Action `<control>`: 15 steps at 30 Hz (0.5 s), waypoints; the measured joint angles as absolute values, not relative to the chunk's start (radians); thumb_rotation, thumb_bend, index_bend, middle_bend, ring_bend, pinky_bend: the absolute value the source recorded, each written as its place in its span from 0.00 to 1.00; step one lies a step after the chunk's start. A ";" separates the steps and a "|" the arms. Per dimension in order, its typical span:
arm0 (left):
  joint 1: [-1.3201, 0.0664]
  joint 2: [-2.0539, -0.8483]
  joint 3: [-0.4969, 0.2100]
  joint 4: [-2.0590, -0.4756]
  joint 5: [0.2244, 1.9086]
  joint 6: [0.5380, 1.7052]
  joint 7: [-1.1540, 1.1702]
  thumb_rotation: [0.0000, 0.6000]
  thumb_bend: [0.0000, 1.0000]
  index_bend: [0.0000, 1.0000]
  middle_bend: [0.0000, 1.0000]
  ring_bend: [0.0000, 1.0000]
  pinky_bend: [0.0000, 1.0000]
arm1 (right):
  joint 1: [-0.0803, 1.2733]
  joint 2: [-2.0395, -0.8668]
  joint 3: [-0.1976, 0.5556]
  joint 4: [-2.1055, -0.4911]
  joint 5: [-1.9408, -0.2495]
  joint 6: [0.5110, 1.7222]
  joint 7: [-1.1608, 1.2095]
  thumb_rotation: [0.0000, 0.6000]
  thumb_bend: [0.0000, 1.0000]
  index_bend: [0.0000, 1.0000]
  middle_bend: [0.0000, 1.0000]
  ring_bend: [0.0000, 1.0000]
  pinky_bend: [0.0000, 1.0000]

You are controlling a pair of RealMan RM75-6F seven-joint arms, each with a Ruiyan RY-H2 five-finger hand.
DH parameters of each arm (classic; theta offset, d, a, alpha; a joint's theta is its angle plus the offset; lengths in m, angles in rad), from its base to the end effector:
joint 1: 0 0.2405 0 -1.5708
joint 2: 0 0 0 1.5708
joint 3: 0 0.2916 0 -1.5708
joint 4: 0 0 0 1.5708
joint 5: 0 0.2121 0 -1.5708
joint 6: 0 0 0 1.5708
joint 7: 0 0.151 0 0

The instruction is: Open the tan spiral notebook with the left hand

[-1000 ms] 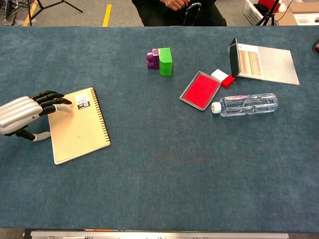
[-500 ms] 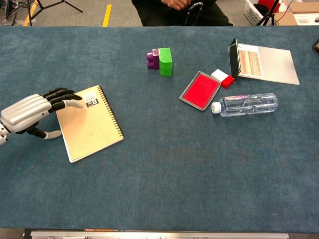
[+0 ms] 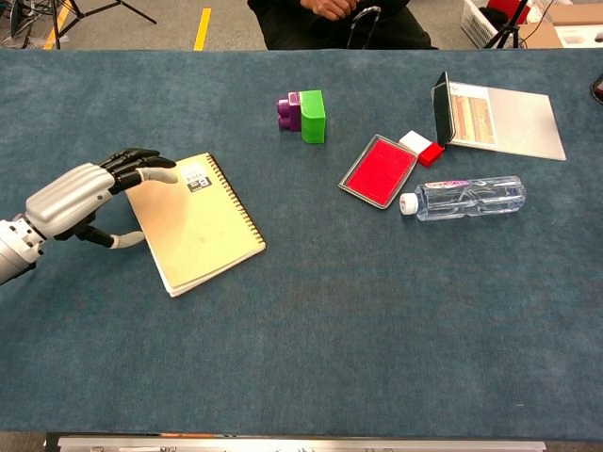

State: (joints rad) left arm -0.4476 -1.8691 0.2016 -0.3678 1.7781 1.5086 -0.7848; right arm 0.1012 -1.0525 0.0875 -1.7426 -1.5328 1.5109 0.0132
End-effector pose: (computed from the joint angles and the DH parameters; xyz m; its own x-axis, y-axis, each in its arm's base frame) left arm -0.3306 0.2949 -0.0326 0.2922 0.2624 0.9196 0.8048 -0.5870 -0.0882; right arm -0.3081 -0.2013 0.1911 0.3208 0.0593 0.9453 -0.9430 -0.0731 0.3246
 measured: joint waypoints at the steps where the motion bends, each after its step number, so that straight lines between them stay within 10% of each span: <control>1: -0.451 -1.867 0.201 -0.379 1.778 1.506 -0.786 1.00 0.22 0.22 0.11 0.03 0.00 | 0.101 -1.053 0.088 -1.741 -1.533 1.511 0.015 1.00 0.47 0.35 0.35 0.25 0.37; 15: -0.550 -1.736 0.196 -0.743 1.794 1.436 -0.757 1.00 0.27 0.23 0.11 0.03 0.00 | 0.104 -1.063 0.093 -1.710 -1.531 1.509 0.048 1.00 0.47 0.35 0.35 0.25 0.37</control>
State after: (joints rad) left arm -0.5499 -1.7356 0.1962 -0.7434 1.7942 1.4356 -0.7575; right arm 0.1044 -1.0633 0.0928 -1.7097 -1.5306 1.5088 0.0479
